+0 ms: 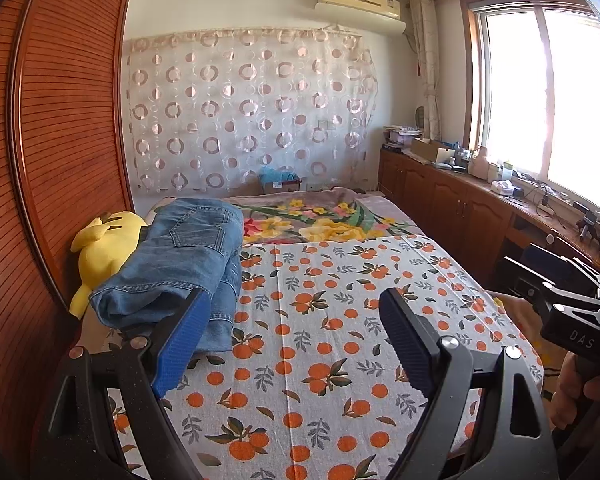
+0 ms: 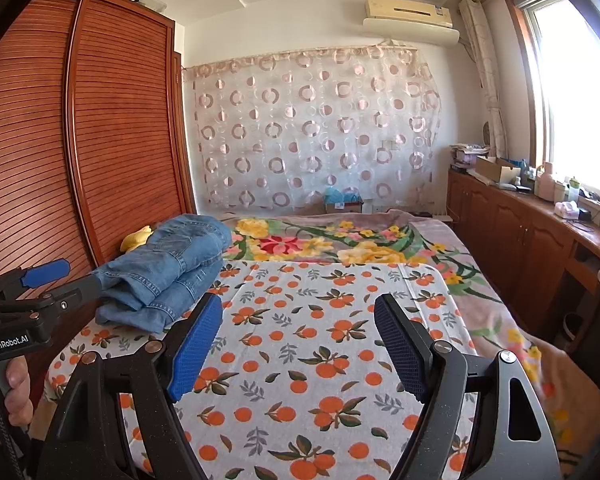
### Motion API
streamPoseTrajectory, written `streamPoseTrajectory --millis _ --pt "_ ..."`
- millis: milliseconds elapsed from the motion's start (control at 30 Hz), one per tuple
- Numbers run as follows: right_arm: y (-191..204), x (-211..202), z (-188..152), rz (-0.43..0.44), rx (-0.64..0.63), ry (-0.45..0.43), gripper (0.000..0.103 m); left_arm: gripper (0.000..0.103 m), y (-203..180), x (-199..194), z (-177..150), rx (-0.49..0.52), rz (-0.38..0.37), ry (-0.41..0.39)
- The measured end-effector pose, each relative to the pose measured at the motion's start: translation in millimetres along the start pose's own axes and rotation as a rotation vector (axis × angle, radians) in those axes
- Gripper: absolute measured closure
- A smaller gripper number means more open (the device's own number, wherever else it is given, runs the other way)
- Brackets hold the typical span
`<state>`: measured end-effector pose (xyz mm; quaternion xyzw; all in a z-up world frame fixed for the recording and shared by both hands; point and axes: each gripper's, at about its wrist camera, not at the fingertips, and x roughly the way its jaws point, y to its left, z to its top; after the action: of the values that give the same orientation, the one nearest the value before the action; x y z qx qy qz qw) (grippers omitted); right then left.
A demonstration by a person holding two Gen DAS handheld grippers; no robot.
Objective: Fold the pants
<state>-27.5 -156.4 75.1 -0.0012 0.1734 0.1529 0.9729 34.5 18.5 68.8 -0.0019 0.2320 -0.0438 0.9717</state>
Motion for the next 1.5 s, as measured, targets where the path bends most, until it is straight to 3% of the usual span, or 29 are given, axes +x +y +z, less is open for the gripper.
streamPoseTrajectory --millis 1500 --pt "4.3 -1.8 -0.9 -0.001 0.001 -0.004 0.023 0.016 -2.6 -1.8 -0.6 0.001 0.000 -0.008"
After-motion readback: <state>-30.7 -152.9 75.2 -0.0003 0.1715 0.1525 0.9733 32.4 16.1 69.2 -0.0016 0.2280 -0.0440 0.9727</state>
